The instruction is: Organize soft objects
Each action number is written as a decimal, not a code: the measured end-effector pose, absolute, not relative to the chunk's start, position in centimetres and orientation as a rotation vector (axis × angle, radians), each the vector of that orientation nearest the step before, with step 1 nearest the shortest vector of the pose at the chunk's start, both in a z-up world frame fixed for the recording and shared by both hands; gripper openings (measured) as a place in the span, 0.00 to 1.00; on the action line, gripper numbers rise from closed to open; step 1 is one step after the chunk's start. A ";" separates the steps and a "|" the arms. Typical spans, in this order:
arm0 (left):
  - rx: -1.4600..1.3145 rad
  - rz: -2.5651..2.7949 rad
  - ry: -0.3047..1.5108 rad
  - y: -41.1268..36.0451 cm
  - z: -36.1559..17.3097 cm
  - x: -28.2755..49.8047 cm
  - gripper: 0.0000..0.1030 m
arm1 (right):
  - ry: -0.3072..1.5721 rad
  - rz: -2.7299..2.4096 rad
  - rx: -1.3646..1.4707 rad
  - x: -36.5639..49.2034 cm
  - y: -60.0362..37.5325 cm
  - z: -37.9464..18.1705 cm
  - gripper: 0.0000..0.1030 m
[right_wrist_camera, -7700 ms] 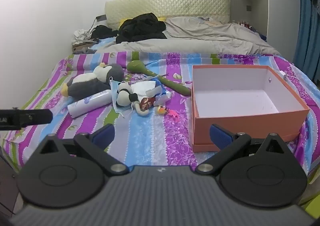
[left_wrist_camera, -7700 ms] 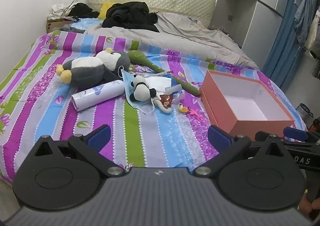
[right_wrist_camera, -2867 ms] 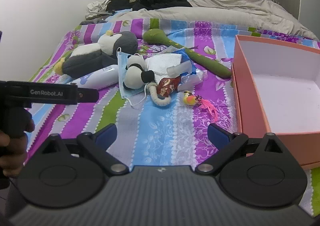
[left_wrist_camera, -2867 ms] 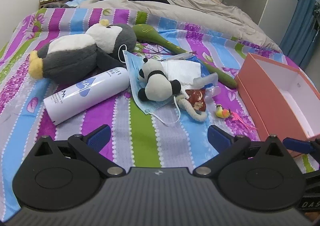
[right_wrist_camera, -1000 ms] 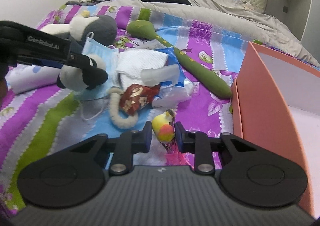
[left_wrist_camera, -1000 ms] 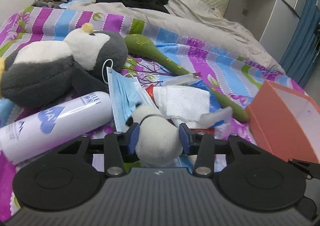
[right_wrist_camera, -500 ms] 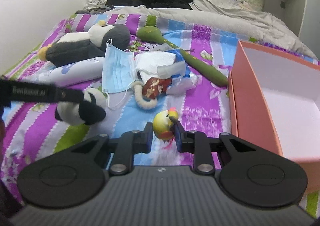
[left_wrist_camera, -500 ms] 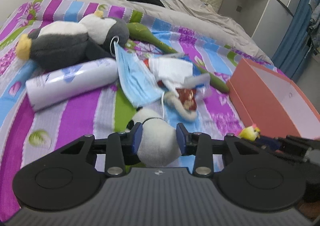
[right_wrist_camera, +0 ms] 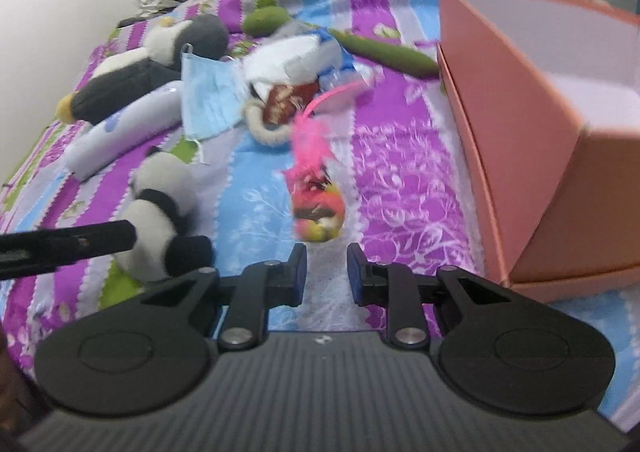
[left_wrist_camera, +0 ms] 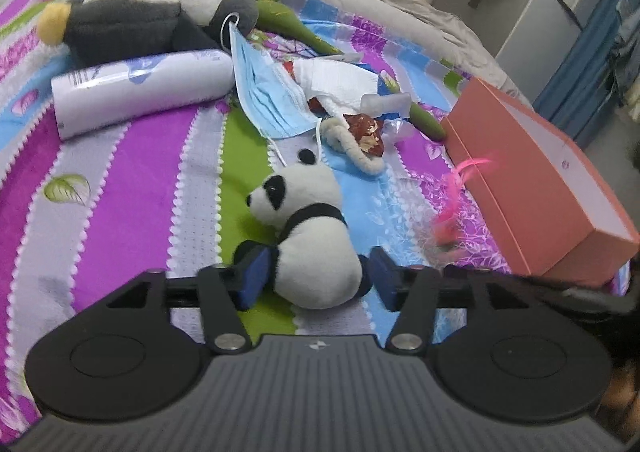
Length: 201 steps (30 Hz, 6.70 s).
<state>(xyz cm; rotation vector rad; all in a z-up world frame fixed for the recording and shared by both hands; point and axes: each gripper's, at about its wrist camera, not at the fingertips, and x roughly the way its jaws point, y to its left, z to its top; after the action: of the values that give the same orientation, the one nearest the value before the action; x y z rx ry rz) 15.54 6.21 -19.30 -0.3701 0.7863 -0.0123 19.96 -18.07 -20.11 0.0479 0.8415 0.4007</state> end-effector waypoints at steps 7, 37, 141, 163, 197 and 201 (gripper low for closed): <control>-0.370 -0.009 0.776 5.6 -19.7 15.7 0.73 | 0.808 0.410 0.102 20.6 -18.3 -22.0 0.26; -0.439 0.028 0.748 5.4 -19.4 15.1 0.74 | 0.610 0.471 0.012 21.5 -16.7 -21.0 0.48; -0.065 -0.289 0.869 -24.8 -9.9 38.2 0.35 | 0.815 0.120 0.152 31.4 -40.2 -12.7 0.32; -0.060 -0.304 0.805 -22.6 -4.8 34.9 0.54 | 0.793 0.132 0.186 30.1 -40.8 -10.4 0.44; -0.128 -0.249 0.601 -10.1 1.2 13.2 0.54 | 0.592 0.280 0.137 12.6 -31.5 -2.4 0.44; -0.143 -0.235 0.607 -8.3 0.3 11.6 0.54 | 0.599 0.317 0.144 11.4 -30.1 -3.1 0.44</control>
<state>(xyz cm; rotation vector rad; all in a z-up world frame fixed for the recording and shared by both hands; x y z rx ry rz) 11.56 -8.31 0.28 -0.1431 0.6072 -0.2345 11.38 -30.07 -3.10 0.1437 0.5986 0.3173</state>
